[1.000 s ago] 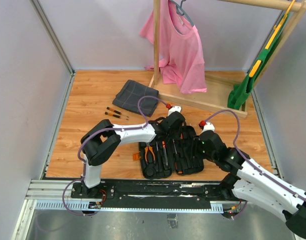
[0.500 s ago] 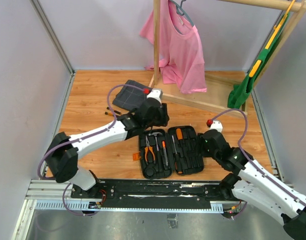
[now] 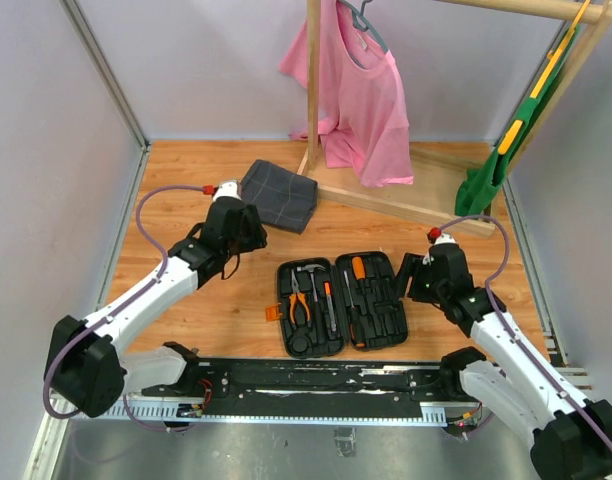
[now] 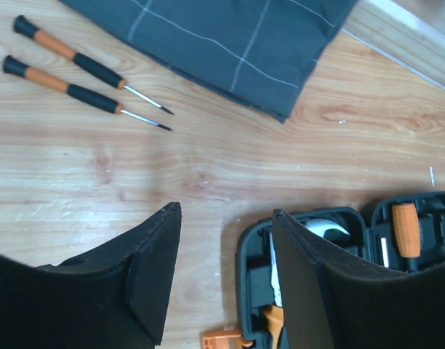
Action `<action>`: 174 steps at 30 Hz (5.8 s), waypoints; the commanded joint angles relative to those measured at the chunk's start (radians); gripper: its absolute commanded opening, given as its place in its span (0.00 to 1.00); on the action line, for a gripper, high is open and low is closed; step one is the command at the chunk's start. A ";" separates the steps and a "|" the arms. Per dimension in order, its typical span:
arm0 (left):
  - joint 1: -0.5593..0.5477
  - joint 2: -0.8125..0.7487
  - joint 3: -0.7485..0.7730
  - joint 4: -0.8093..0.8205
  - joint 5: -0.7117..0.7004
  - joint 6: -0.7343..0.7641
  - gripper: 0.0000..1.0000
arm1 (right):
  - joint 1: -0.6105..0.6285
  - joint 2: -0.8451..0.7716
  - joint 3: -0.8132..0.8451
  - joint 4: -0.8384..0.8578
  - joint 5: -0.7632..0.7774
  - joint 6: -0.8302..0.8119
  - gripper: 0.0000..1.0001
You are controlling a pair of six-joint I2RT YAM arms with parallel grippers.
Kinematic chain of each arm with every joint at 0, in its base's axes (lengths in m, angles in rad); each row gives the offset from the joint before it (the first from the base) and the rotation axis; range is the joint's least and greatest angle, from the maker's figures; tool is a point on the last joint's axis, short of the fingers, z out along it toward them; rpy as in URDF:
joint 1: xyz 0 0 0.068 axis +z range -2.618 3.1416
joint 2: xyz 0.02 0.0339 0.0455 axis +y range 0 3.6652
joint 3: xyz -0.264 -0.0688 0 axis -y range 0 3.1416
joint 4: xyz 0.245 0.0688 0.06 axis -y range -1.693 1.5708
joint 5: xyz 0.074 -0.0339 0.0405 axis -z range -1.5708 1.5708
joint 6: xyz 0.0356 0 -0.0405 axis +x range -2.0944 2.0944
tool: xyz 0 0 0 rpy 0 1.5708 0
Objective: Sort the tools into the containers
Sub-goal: Move the storage box to the center of the board, then move the screwdriver to the center of the board.
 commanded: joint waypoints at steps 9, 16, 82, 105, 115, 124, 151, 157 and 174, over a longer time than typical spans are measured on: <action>0.204 -0.064 -0.131 -0.002 0.046 -0.091 0.58 | -0.137 0.081 -0.092 0.246 -0.317 -0.046 0.70; 0.269 -0.033 -0.150 0.032 0.077 -0.124 0.58 | -0.136 0.207 -0.068 0.244 -0.419 -0.078 0.67; 0.424 0.524 0.092 0.222 -0.047 -0.238 0.44 | -0.116 0.087 -0.147 0.147 -0.393 0.006 0.67; 0.436 0.524 0.101 0.258 -0.019 -0.238 0.44 | -0.116 0.101 -0.172 0.170 -0.402 0.009 0.67; 0.445 0.583 0.139 0.240 -0.021 -0.227 0.44 | -0.115 0.095 -0.177 0.170 -0.406 0.010 0.67; 0.445 0.591 0.126 0.212 -0.027 -0.219 0.42 | -0.115 0.092 -0.183 0.173 -0.403 0.011 0.67; 0.445 0.486 -0.022 0.144 -0.089 -0.110 0.20 | -0.116 0.094 -0.191 0.184 -0.409 0.010 0.69; 0.445 0.454 -0.063 0.132 -0.053 -0.058 0.19 | -0.115 0.110 -0.189 0.198 -0.414 0.012 0.69; 0.443 0.472 -0.114 0.105 0.015 -0.023 0.24 | -0.115 0.121 -0.181 0.202 -0.426 0.012 0.70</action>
